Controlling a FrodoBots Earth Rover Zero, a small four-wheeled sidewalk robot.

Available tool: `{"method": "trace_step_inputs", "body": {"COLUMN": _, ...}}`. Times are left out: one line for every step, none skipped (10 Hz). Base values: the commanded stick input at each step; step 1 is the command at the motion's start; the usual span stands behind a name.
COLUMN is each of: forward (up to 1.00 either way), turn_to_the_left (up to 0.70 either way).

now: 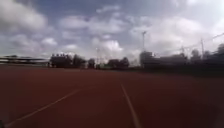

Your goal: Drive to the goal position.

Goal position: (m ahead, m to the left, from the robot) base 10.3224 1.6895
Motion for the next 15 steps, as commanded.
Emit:
{"method": "trace_step_inputs", "body": {"forward": 0.7, "turn_to_the_left": 0.0}}
{"method": "trace_step_inputs", "body": {"forward": 0.7, "turn_to_the_left": 0.0}}
{"method": "trace_step_inputs", "body": {"forward": 0.7, "turn_to_the_left": 0.0}}
{"method": "trace_step_inputs", "body": {"forward": 0.7, "turn_to_the_left": 0.0}}
{"method": "trace_step_inputs", "body": {"forward": 0.7, "turn_to_the_left": 0.0}}
{"method": "trace_step_inputs", "body": {"forward": 0.7, "turn_to_the_left": 0.0}}
{"method": "trace_step_inputs", "body": {"forward": 0.7, "turn_to_the_left": 0.0}}
{"method": "trace_step_inputs", "body": {"forward": 0.7, "turn_to_the_left": 0.0}}
{"method": "trace_step_inputs", "body": {"forward": 0.7, "turn_to_the_left": 0.0}}
{"method": "trace_step_inputs", "body": {"forward": 0.7, "turn_to_the_left": 0.0}}
{"method": "trace_step_inputs", "body": {"forward": 0.7, "turn_to_the_left": 0.0}}
{"method": "trace_step_inputs", "body": {"forward": 0.7, "turn_to_the_left": 0.0}}
{"method": "trace_step_inputs", "body": {"forward": 0.7, "turn_to_the_left": 0.0}}
{"method": "trace_step_inputs", "body": {"forward": 0.7, "turn_to_the_left": 0.0}}
{"method": "trace_step_inputs", "body": {"forward": 0.7, "turn_to_the_left": 0.0}}
